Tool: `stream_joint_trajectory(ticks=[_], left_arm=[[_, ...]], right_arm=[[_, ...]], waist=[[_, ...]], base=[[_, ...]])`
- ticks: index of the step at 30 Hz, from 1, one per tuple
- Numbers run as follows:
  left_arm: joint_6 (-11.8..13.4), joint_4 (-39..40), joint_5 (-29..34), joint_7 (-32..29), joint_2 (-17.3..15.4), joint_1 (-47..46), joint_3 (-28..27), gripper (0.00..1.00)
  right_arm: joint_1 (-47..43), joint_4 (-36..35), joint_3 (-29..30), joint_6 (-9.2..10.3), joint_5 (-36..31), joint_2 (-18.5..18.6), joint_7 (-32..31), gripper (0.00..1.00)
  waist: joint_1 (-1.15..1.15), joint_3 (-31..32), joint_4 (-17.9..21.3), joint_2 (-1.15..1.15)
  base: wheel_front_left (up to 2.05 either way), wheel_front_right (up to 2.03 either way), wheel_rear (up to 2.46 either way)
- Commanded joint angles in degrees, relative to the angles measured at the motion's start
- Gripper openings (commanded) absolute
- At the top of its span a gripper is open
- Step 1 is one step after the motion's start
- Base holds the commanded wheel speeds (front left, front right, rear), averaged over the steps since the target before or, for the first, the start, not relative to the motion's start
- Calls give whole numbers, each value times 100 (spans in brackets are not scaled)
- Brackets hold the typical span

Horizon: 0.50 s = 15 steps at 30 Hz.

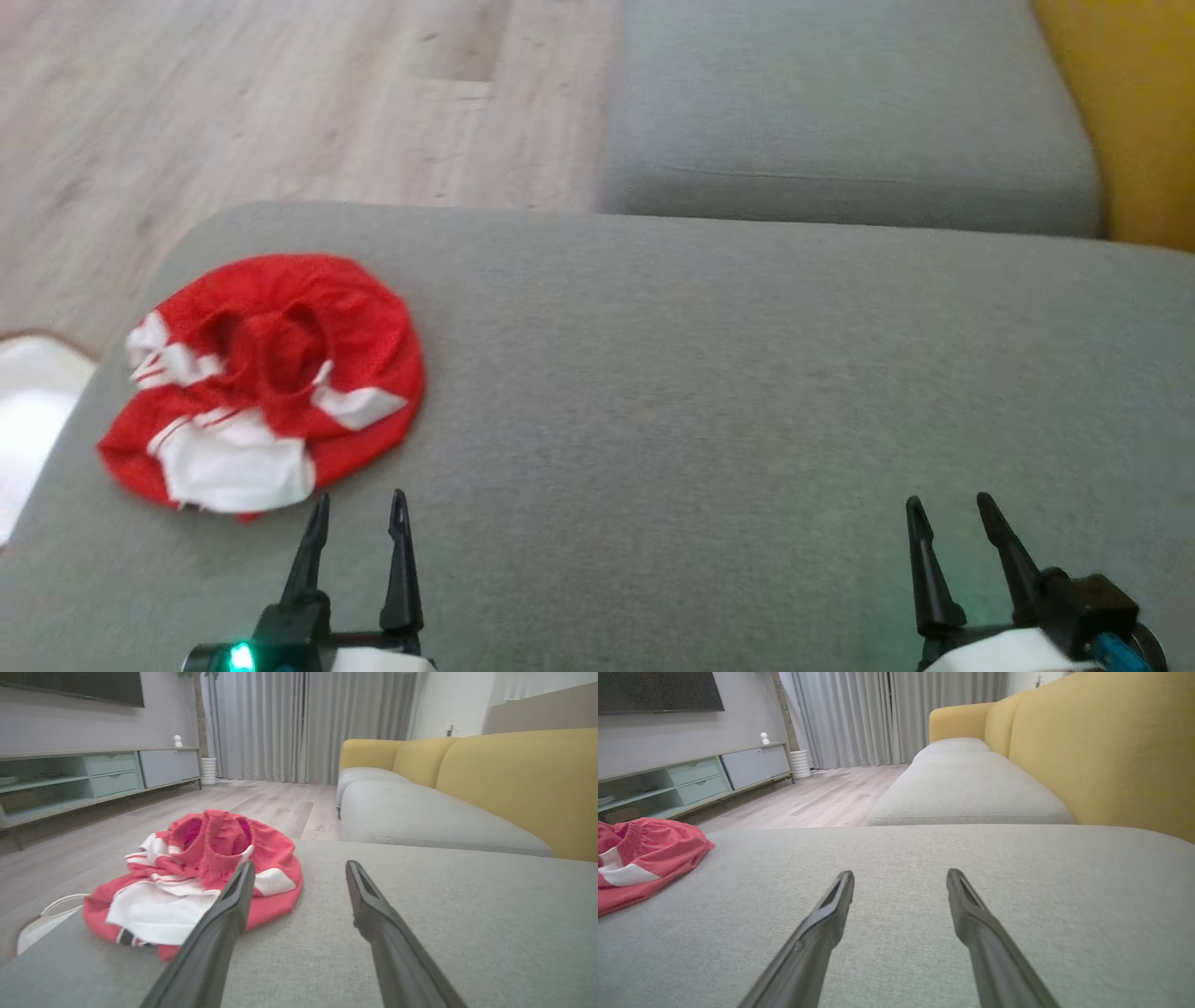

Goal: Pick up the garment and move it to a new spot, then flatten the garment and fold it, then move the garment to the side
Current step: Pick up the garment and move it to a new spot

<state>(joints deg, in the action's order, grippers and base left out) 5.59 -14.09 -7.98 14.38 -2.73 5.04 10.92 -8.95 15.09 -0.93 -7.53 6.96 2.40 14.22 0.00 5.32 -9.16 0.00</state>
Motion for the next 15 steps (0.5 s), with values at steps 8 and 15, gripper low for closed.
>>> stream_joint_trajectory(ticks=[8, 15], left_arm=[[52, 91, 150, 62, -15, -264, -441, 100], [30, 125, 186, 62, -15, -264, -830, 100]], right_arm=[[288, -172, -127, 4, 99, 48, 78, 100], [438, -85, -129, 4, 71, 48, 78, 100]], waist=[[0, -173, -1244, 0], [0, -379, -1855, 0]], base=[[0, 0, 0], [0, 0, 0]])
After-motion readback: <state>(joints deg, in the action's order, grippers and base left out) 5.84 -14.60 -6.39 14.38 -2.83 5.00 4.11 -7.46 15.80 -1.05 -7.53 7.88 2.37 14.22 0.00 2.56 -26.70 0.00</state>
